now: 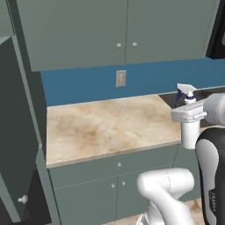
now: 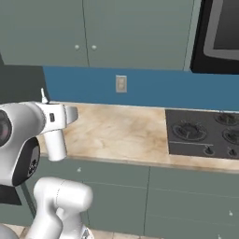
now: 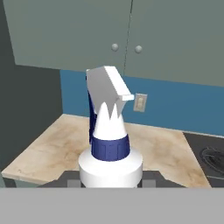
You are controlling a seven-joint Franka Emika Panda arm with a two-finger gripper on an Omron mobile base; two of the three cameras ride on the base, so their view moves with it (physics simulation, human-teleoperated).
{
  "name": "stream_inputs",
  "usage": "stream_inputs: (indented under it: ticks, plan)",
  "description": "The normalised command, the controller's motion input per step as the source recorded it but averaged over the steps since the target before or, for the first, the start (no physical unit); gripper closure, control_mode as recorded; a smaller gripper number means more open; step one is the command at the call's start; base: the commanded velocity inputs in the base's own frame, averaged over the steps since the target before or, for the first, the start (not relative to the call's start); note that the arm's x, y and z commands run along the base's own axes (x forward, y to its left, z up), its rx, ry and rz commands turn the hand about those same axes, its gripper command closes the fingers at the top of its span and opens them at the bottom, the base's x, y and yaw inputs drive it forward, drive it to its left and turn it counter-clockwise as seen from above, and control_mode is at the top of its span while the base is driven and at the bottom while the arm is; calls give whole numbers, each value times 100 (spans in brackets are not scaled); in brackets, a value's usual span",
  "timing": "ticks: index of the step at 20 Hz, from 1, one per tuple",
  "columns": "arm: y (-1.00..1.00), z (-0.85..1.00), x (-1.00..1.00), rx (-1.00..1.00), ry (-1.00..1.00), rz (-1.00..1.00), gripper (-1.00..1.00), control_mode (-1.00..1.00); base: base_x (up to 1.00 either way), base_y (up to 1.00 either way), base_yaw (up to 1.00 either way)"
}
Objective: Move the cutting board and knife to the sink. Then move spray from the cabinet to the counter.
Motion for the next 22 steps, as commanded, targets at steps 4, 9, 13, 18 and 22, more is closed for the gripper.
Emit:
stream_inputs:
  ticks: [4, 9, 13, 18, 22]
  plan:
    - [0, 0, 0, 0, 0, 0, 100, 100, 34, -8, 16]
    - [0, 0, 0, 0, 0, 0, 100, 100, 32, -9, 21]
    - [0, 0, 0, 0, 0, 0, 100, 100, 36, -33, 23]
    - [0, 0, 0, 0, 0, 0, 100, 100, 44, -42, 25]
    - [0, 0, 0, 0, 0, 0, 100, 100, 60, -36, 24]
